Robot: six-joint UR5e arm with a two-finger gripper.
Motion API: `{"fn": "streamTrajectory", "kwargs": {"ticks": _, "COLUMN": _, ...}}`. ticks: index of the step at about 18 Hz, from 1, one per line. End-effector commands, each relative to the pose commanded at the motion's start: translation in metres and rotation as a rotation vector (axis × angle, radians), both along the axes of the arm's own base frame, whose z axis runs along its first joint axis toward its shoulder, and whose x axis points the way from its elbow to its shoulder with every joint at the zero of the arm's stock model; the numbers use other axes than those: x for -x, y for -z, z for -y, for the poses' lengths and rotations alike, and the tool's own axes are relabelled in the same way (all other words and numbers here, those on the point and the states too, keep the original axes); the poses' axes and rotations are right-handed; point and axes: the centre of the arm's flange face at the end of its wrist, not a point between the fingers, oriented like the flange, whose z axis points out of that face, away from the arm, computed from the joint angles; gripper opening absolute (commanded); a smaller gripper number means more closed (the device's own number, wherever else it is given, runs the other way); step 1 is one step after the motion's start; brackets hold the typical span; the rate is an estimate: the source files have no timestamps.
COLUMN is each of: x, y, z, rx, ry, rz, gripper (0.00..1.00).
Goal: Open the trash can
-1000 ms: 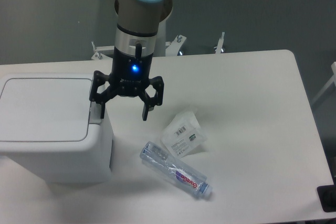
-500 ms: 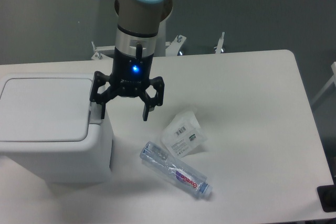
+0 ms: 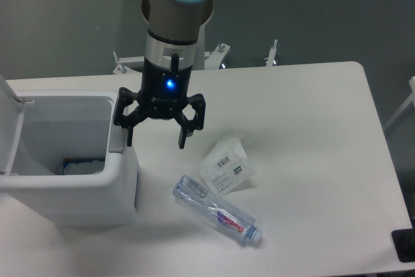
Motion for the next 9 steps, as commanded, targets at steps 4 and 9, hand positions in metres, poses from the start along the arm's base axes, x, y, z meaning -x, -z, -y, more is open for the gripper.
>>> {"fn": "streamTrajectory", "kwargs": {"ticks": 4, "x": 0.023, "y": -0.021, "z": 0.028, "rx": -0.024, "ry": -0.056, "rz": -0.039, "gripper": 1.00}}
{"fn": "streamTrajectory", "kwargs": {"ticks": 9, "x": 0.072, "y": -0.025, "z": 0.062, "rx": 0.036, "ry": -0.132, "rz": -0.139, "gripper": 1.00}}
